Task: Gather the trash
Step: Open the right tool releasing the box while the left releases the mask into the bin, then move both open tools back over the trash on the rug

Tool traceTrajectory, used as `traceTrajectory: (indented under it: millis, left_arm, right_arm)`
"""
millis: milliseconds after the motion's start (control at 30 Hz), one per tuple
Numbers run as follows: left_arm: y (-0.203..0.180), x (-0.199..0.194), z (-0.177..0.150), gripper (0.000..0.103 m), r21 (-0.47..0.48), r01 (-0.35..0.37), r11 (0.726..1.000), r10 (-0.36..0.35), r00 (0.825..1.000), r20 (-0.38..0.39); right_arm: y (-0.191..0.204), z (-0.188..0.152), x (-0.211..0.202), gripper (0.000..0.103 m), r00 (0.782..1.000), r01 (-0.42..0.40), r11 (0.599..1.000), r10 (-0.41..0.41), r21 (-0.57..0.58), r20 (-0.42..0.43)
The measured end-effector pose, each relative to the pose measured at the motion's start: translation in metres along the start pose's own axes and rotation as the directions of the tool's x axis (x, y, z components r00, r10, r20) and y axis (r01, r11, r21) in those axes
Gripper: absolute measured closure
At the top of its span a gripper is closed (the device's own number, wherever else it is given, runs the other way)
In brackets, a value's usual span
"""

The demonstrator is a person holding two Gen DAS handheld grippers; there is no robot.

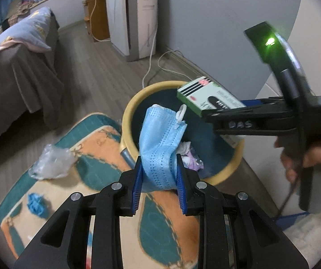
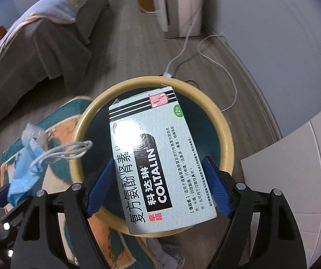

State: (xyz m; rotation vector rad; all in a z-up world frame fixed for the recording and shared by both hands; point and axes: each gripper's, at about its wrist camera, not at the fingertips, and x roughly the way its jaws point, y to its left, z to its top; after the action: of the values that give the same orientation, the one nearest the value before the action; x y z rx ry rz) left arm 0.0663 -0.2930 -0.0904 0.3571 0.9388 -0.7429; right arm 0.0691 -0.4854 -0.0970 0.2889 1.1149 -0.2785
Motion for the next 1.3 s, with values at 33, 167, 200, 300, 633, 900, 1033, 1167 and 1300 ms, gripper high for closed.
traceTrajectory:
  millis: [33, 167, 200, 300, 633, 900, 1033, 1167, 1300]
  left_arm:
    - [0.001, 0.004, 0.0, 0.075, -0.007, 0.001, 1.0, -0.001, 1.0, 0.0]
    - [0.008, 0.024, 0.006, 0.075, -0.048, 0.013, 0.999, -0.014, 1.0, -0.011]
    - [0.008, 0.028, 0.008, 0.075, -0.048, 0.009, 0.999, -0.009, 1.0, -0.012]
    - [0.005, 0.032, 0.016, 0.075, -0.036, -0.013, 0.999, 0.013, 1.0, 0.005]
    - [-0.004, 0.023, 0.034, 0.044, -0.02, -0.048, 0.999, 0.05, 0.992, 0.115]
    - [0.01, 0.004, 0.026, 0.01, -0.071, -0.11, 0.991, 0.119, 0.983, 0.141]
    - [0.028, -0.022, 0.011, 0.008, -0.082, -0.145, 0.986, 0.156, 0.977, 0.143]
    - [0.051, -0.049, -0.007, 0.007, -0.1, -0.175, 0.979, 0.188, 0.972, 0.138]
    - [0.077, -0.073, -0.032, 0.006, -0.131, -0.213, 0.968, 0.228, 0.967, 0.11]
  right_arm:
    - [-0.001, 0.0, -0.002, 0.025, 1.0, 0.006, 1.0, -0.006, 0.006, 0.01]
    - [-0.007, 0.003, -0.006, 0.025, 0.999, 0.031, 0.999, -0.032, 0.029, 0.038]
    - [-0.008, 0.004, -0.007, 0.025, 0.998, 0.035, 0.999, -0.037, 0.036, 0.046]
    - [-0.006, 0.006, -0.011, 0.025, 0.996, 0.054, 0.998, -0.057, 0.039, 0.074]
    - [-0.01, 0.009, -0.028, 0.023, 0.982, 0.1, 0.992, -0.112, 0.083, 0.153]
    - [0.005, 0.01, -0.041, 0.006, 0.985, 0.078, 0.991, -0.093, 0.108, 0.145]
    - [0.03, 0.008, -0.049, 0.006, 0.987, 0.068, 0.997, -0.074, 0.047, 0.146]
    - [0.056, 0.005, -0.049, 0.006, 0.989, 0.07, 0.998, -0.069, -0.003, 0.132]
    - [0.1, -0.003, -0.047, 0.006, 0.993, 0.061, 0.993, -0.05, -0.1, 0.112]
